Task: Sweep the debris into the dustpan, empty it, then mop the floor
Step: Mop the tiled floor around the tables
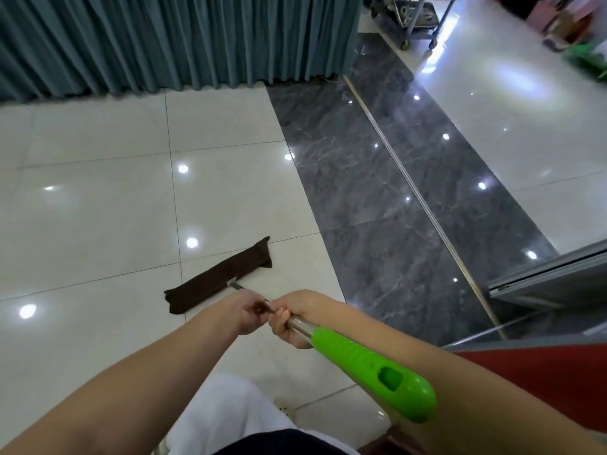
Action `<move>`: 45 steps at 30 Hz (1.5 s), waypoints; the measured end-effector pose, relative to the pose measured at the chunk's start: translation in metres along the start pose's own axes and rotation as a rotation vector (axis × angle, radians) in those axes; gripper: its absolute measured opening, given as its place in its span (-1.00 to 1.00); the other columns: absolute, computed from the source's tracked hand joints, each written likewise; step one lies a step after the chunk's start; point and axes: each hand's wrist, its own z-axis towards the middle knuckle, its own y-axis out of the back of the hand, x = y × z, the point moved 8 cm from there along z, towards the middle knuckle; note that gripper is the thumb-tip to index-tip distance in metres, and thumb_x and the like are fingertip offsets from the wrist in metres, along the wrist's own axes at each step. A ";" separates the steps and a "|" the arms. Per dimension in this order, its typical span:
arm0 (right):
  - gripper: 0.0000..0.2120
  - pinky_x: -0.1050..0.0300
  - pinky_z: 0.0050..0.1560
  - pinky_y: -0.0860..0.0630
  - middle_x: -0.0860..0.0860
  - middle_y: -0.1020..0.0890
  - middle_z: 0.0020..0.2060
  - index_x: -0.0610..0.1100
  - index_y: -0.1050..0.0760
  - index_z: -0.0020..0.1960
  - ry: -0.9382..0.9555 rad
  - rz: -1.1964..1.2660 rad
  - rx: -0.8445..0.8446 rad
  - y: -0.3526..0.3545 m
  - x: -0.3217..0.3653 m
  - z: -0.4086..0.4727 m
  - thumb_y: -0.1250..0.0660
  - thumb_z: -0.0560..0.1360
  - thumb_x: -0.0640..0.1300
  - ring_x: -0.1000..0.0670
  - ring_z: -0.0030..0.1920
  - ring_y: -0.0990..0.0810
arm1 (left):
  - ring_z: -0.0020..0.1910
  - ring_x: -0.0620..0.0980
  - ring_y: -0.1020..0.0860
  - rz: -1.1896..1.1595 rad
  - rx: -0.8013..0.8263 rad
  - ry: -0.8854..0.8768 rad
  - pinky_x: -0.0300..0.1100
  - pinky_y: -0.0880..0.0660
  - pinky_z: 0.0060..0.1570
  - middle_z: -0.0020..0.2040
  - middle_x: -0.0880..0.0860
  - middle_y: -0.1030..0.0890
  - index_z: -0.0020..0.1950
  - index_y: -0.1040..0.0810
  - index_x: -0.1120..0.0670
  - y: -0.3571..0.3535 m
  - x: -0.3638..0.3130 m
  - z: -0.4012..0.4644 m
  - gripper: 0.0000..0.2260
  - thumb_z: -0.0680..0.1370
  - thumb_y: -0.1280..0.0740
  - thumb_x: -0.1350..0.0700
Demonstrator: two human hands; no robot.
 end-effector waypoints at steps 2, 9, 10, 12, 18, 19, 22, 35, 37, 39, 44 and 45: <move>-0.76 0.38 -0.76 -0.20 -0.05 -0.32 -0.61 -0.21 -0.32 -0.23 -0.006 -0.009 -0.017 0.004 0.000 -0.002 -0.11 0.61 -0.29 0.09 -0.76 -0.25 | -0.40 0.05 -0.42 -0.010 -0.001 -0.019 -0.24 -0.44 -0.72 -0.34 0.15 -0.36 -0.34 -0.36 0.27 -0.003 0.001 -0.001 -0.70 0.57 -0.06 0.42; -0.75 0.38 -0.77 -0.19 0.00 -0.29 -0.39 -0.22 -0.30 -0.23 0.015 -0.033 -0.019 -0.007 0.012 0.001 -0.10 0.63 -0.27 0.12 -0.77 -0.24 | -0.49 0.02 -0.39 -0.074 -0.035 -0.081 -0.34 -0.42 -0.68 -0.44 0.13 -0.34 -0.36 -0.34 0.23 0.004 -0.012 -0.001 -0.69 0.58 -0.10 0.38; -0.76 0.39 -0.77 -0.19 0.00 -0.30 -0.40 -0.23 -0.30 -0.21 0.017 -0.034 -0.018 -0.009 0.013 0.003 -0.09 0.63 -0.27 0.12 -0.77 -0.24 | -0.48 0.02 -0.40 -0.071 -0.032 -0.080 -0.32 -0.46 -0.63 -0.40 0.12 -0.34 -0.36 -0.35 0.23 0.005 -0.014 0.000 -0.71 0.56 -0.11 0.39; -0.77 0.40 -0.77 -0.19 -0.02 -0.32 -0.45 -0.23 -0.31 -0.20 0.019 -0.029 -0.012 -0.013 0.015 0.010 -0.08 0.63 -0.28 0.12 -0.78 -0.23 | -0.47 0.02 -0.43 -0.076 -0.023 -0.060 -0.27 -0.48 -0.47 -0.36 0.12 -0.34 -0.34 -0.37 0.23 0.008 -0.014 0.005 -0.73 0.56 -0.12 0.38; -0.77 0.43 -0.76 -0.19 -0.05 -0.35 -0.36 -0.21 -0.32 -0.19 0.029 -0.023 0.018 -0.024 0.033 0.032 -0.07 0.64 -0.28 0.12 -0.77 -0.26 | -0.63 0.03 -0.49 -0.165 -0.009 -0.037 -0.30 -0.45 -0.62 -0.52 0.15 -0.44 -0.32 -0.39 0.25 0.017 -0.029 0.022 -0.74 0.58 -0.13 0.36; -0.77 0.43 -0.76 -0.19 -0.05 -0.34 -0.36 -0.21 -0.32 -0.20 0.028 -0.030 0.021 -0.026 0.041 0.035 -0.06 0.63 -0.29 0.12 -0.77 -0.26 | -0.65 0.03 -0.50 -0.194 -0.012 -0.043 -0.30 -0.45 -0.64 -0.58 0.15 -0.45 -0.31 -0.39 0.25 0.018 -0.036 0.025 -0.74 0.58 -0.13 0.35; -0.77 0.43 -0.75 -0.19 -0.04 -0.32 -0.39 -0.21 -0.31 -0.21 0.025 -0.062 0.017 -0.034 0.069 0.041 -0.07 0.63 -0.29 0.12 -0.76 -0.26 | -0.71 -0.01 -0.50 -0.281 -0.025 -0.070 -0.29 -0.47 -0.66 -0.66 0.14 -0.46 -0.30 -0.40 0.27 0.020 -0.061 0.036 -0.74 0.59 -0.13 0.33; -0.71 0.43 -0.74 -0.16 0.01 -0.25 -0.53 -0.10 -0.33 -0.30 -0.071 -0.305 -0.063 -0.096 0.198 0.088 -0.15 0.55 -0.35 0.12 -0.73 -0.22 | -0.72 0.01 -0.49 -0.493 -0.056 -0.165 -0.27 -0.39 -0.74 -0.68 0.16 -0.44 -0.30 -0.33 0.30 0.049 -0.198 0.077 -0.72 0.61 -0.06 0.35; -0.71 0.43 -0.73 -0.17 0.01 -0.27 -0.52 -0.08 -0.33 -0.29 -0.077 -0.275 -0.035 -0.111 0.213 0.097 -0.13 0.56 -0.35 0.12 -0.72 -0.23 | -0.72 -0.01 -0.49 -0.507 -0.083 -0.171 -0.29 -0.40 -0.73 -0.69 0.14 -0.43 -0.32 -0.33 0.30 0.059 -0.216 0.080 -0.72 0.59 -0.07 0.37; -0.70 0.43 -0.73 -0.18 -0.01 -0.30 -0.60 -0.08 -0.33 -0.28 -0.092 -0.256 0.011 -0.127 0.224 0.105 -0.11 0.58 -0.34 0.11 -0.73 -0.24 | -0.72 -0.03 -0.49 -0.510 -0.106 -0.175 -0.30 -0.39 -0.72 -0.68 0.13 -0.45 -0.33 -0.34 0.29 0.068 -0.231 0.084 -0.73 0.58 -0.10 0.37; -0.76 0.38 -0.75 -0.25 -0.07 -0.39 -0.35 -0.18 -0.36 -0.20 -0.123 -0.123 0.167 -0.159 0.237 0.116 -0.09 0.64 -0.25 0.14 -0.73 -0.32 | -0.74 -0.11 -0.44 -0.405 -0.146 -0.204 -0.36 -0.38 -0.70 -0.70 0.03 -0.45 -0.28 -0.35 0.19 0.081 -0.261 0.086 -0.74 0.62 -0.12 0.26; -0.78 0.39 -0.74 -0.28 -0.11 -0.42 -0.30 -0.20 -0.38 -0.16 -0.124 -0.070 0.197 -0.163 0.237 0.117 -0.10 0.65 -0.22 0.14 -0.73 -0.34 | -0.73 -0.12 -0.45 -0.379 -0.149 -0.211 -0.37 -0.39 -0.69 -0.69 0.02 -0.46 -0.26 -0.36 0.18 0.081 -0.265 0.085 -0.75 0.63 -0.12 0.25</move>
